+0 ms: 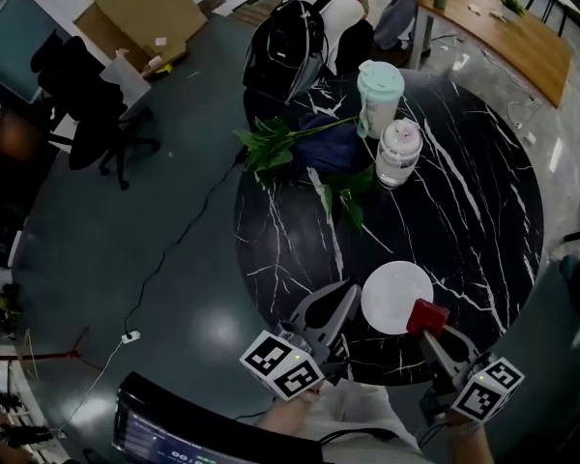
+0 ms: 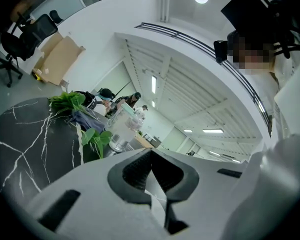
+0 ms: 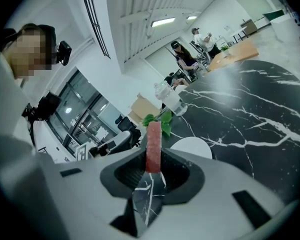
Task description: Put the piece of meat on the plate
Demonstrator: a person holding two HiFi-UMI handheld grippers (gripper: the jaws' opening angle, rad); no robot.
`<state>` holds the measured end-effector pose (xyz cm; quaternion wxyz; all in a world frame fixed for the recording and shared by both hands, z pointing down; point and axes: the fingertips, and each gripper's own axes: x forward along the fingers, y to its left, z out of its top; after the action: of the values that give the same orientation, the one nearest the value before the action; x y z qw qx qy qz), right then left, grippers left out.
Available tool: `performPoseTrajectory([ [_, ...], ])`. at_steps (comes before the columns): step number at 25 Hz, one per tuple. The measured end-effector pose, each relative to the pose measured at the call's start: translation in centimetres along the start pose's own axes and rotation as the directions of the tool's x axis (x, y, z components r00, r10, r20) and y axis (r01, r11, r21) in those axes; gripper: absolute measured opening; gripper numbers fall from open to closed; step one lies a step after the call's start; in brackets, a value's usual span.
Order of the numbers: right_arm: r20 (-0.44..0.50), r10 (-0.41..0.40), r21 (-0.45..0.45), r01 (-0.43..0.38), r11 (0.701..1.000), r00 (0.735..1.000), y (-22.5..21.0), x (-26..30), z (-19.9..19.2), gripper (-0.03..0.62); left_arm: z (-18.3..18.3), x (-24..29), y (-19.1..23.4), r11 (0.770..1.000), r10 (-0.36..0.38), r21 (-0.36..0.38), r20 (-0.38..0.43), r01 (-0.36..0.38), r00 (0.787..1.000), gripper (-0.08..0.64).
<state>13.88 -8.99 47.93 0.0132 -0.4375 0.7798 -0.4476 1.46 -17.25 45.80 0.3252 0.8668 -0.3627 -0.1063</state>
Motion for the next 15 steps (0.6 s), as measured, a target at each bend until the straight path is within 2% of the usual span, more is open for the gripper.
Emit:
performPoseTrajectory([
  [10,-0.109,0.011,0.124,0.003,0.992,0.994,-3.5,3.8,-2.7,0.085,-2.4,0.5,2.8,0.998,0.068,-0.007,-0.026,-0.068,0.997,0.008],
  [15,-0.138,0.016,0.261,0.02,0.965,0.99,-4.0,6.1,-4.0,0.084,-2.8,0.4,2.8,0.998,0.058,-0.029,-0.025,-0.059,0.998,0.008],
])
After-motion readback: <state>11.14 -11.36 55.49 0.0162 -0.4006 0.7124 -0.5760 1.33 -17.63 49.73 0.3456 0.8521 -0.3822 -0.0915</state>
